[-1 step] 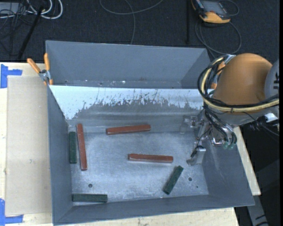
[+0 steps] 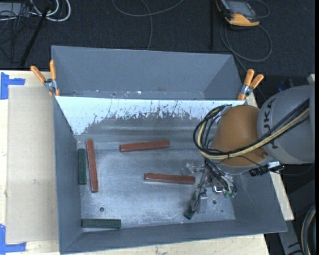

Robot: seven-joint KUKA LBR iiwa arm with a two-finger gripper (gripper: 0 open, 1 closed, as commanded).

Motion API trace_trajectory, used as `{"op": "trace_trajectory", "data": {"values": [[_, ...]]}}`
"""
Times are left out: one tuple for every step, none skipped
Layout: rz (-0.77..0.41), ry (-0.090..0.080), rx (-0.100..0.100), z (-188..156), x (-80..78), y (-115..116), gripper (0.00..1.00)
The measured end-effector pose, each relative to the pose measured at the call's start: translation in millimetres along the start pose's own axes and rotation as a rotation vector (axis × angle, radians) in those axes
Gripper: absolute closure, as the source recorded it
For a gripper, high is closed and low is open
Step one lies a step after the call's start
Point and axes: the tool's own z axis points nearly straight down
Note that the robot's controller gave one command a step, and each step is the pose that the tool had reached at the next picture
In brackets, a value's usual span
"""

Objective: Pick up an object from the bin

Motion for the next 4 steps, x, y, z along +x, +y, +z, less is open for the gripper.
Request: {"op": "trace_trajectory", "data": {"values": [[-0.001, -0.010, 0.002, -5.9, -3.2, -0.5, 1.00], [-0.002, -0.013, 0.002, -5.1, -3.4, -0.1, 0.00], [-0.326, -0.012, 0.002, -6.5, -27.3, 47.4, 0.00], [-0.165, -0.007, -0.001, -5.2, -10.0, 93.3, 0.00]]}}
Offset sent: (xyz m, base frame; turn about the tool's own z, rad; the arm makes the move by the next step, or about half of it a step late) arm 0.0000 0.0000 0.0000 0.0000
